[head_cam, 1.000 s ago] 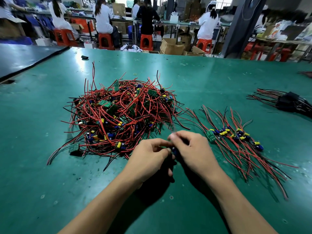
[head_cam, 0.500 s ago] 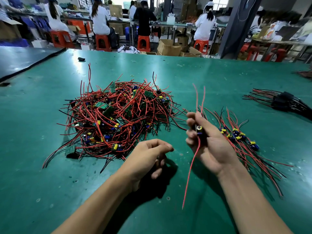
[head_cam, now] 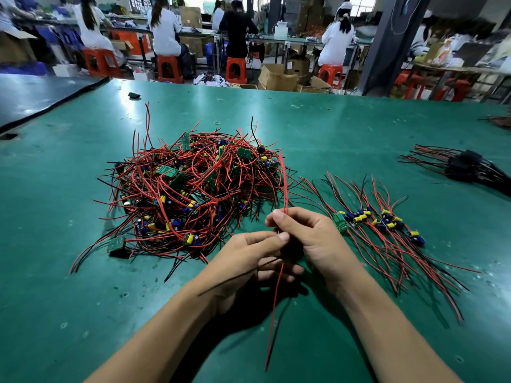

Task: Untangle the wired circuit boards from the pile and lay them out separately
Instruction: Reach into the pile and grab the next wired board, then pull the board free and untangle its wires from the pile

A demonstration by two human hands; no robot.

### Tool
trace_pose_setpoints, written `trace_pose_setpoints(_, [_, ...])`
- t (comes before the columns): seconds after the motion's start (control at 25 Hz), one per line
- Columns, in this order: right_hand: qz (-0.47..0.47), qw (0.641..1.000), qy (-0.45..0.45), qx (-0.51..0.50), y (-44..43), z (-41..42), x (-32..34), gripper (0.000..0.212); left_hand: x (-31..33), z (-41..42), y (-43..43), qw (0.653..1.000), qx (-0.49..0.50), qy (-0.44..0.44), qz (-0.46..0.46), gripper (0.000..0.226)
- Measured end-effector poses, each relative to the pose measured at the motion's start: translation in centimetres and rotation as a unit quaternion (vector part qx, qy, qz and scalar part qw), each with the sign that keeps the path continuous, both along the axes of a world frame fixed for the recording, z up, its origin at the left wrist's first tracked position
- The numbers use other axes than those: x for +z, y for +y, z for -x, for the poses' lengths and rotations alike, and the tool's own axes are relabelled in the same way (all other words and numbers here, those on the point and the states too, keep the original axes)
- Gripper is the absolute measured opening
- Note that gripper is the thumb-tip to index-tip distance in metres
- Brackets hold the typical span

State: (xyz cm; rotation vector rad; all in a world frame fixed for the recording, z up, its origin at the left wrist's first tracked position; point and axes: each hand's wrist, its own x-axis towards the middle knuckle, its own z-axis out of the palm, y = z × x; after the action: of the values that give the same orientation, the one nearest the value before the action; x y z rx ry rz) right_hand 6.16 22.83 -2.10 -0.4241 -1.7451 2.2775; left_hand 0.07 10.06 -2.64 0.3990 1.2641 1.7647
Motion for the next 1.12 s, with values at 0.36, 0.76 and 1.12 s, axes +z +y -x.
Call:
trace_pose_setpoints(0.36, [-0.015, 1.0, -0.012, -0.017, 0.6, 0.0, -0.5, 0.025, -0.1, -0.1, 0.3, 0.994, 0.087, 0.067, 0.019, 0.014])
trace_pose_setpoints(0.76, [-0.214, 0.974, -0.036, 0.063, 1.8, 0.0, -1.1, 0.025, -0.7, -0.3, 0.1, 0.935, 0.143, 0.309, 0.102, 0.026])
trace_pose_setpoints(1.12, [-0.254, 0.962, -0.033, -0.1, 3.2, 0.8, -2.1, 0.019, 0.0, 0.1, 0.7, 0.957, 0.106, 0.232, 0.137, 0.019])
